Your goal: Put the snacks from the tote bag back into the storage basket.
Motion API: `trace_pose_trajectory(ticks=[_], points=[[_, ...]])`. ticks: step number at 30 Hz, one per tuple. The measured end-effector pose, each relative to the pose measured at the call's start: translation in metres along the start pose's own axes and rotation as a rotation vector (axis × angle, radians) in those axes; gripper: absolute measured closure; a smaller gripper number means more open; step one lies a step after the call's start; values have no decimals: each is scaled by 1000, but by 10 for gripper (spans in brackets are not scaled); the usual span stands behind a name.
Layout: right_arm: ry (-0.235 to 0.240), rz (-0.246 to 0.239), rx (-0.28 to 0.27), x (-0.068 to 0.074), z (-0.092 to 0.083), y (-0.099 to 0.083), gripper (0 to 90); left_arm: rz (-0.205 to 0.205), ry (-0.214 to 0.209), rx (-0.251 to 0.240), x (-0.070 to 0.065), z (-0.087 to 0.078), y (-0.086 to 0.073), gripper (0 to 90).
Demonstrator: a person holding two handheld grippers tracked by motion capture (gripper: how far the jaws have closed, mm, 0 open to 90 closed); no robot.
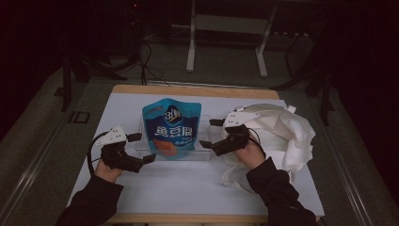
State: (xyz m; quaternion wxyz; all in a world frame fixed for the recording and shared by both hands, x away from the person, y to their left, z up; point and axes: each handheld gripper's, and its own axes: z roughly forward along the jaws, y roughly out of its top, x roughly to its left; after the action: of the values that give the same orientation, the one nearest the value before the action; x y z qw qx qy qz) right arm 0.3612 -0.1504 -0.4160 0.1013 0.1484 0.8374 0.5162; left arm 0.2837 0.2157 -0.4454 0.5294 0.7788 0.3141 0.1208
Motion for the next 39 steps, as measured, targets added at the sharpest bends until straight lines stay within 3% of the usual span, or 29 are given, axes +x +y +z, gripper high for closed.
trace_pose_trajectory(ticks=[5,9,11,16,30,39], points=[[1,0,-5,6,-8,-6,138,20,28,12,-14,-3,-8,16],[-1,1,-3,9,-12,-11,138,20,18,14,-18,-4,-10,16],[-3,8,-5,11,-17,-16,138,35,4,4,-29,-5,-12,16],[-4,20,-3,15,-22,-24,138,55,-2,4,-38,-5,-13,16],[-9,10,4,34,-48,-49,140,88,-126,13,-66,12,-10,16],[-27,22,-6,44,-65,-66,140,106,-185,27,-80,26,-8,16]])
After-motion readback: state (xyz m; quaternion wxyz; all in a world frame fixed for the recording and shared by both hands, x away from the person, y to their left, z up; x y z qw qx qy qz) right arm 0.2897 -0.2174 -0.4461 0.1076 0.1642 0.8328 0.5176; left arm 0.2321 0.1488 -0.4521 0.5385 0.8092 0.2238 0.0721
